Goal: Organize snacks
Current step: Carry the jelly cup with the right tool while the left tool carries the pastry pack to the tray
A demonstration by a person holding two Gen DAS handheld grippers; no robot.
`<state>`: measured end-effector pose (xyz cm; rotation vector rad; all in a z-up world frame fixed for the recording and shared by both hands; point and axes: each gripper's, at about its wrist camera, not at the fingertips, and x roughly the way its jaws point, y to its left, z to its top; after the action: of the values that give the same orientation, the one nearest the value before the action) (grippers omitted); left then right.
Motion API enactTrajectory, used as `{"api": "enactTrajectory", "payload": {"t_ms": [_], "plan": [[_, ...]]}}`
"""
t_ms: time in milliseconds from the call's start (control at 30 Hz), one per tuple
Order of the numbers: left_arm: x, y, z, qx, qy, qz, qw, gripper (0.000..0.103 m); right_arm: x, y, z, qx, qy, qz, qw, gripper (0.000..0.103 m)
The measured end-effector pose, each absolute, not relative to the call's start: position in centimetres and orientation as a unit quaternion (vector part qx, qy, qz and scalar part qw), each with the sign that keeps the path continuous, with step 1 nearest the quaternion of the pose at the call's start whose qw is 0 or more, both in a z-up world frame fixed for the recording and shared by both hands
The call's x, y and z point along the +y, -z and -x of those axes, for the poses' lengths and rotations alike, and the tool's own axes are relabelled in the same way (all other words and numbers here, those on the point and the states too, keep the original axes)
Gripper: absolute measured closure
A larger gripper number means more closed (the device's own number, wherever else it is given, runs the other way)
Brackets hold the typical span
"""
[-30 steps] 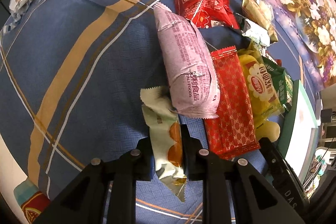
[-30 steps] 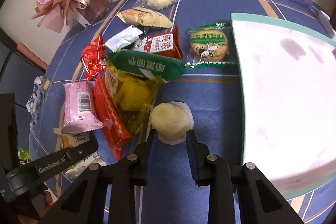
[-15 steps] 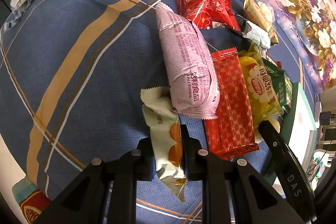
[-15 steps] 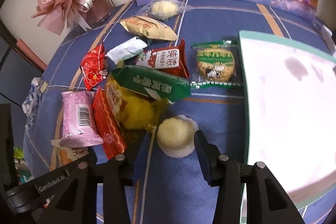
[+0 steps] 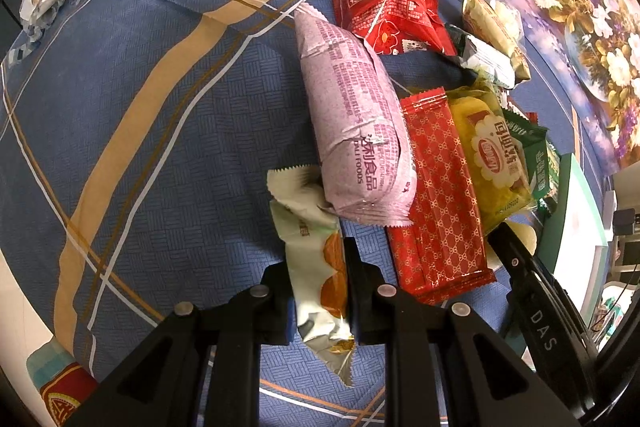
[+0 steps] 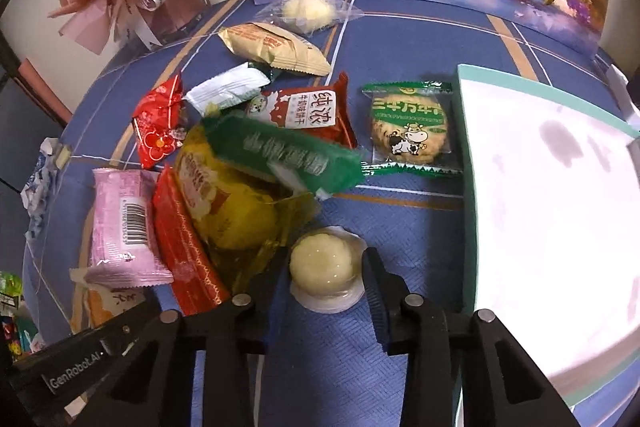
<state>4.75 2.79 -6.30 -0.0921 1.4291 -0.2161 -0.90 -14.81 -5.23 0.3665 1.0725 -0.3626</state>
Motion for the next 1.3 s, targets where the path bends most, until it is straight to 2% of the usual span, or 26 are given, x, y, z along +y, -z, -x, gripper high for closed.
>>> {"api": "enactTrajectory", "payload": {"t_ms": [300, 700, 967, 1300], "plan": [[2.6, 5.2, -4.2, 0.647, 0.113, 0.051, 0.752, 0.084, -14.9, 3.8, 2.5, 0.499, 0.164, -0.184, 0.831, 0.067], [1.2, -0.1, -1.6, 0.594, 0.163, 0.054, 0.786, 0.084, -16.2, -0.1, 5.7, 0.463, 0.178, -0.214, 0.841, 0.067], [-8.0, -2.8, -0.3, 0.565, 0.270, 0.001, 0.780, 0.084, -23.4, -1.2, 8.4, 0.432, 0.284, -0.233, 0.824, 0.067], [-20.8, -1.5, 0.0, 0.537, 0.391, -0.052, 0.745, 0.084, -31.8, 0.4, 10.3, 0.416, 0.363, -0.269, 0.789, 0.067]]}}
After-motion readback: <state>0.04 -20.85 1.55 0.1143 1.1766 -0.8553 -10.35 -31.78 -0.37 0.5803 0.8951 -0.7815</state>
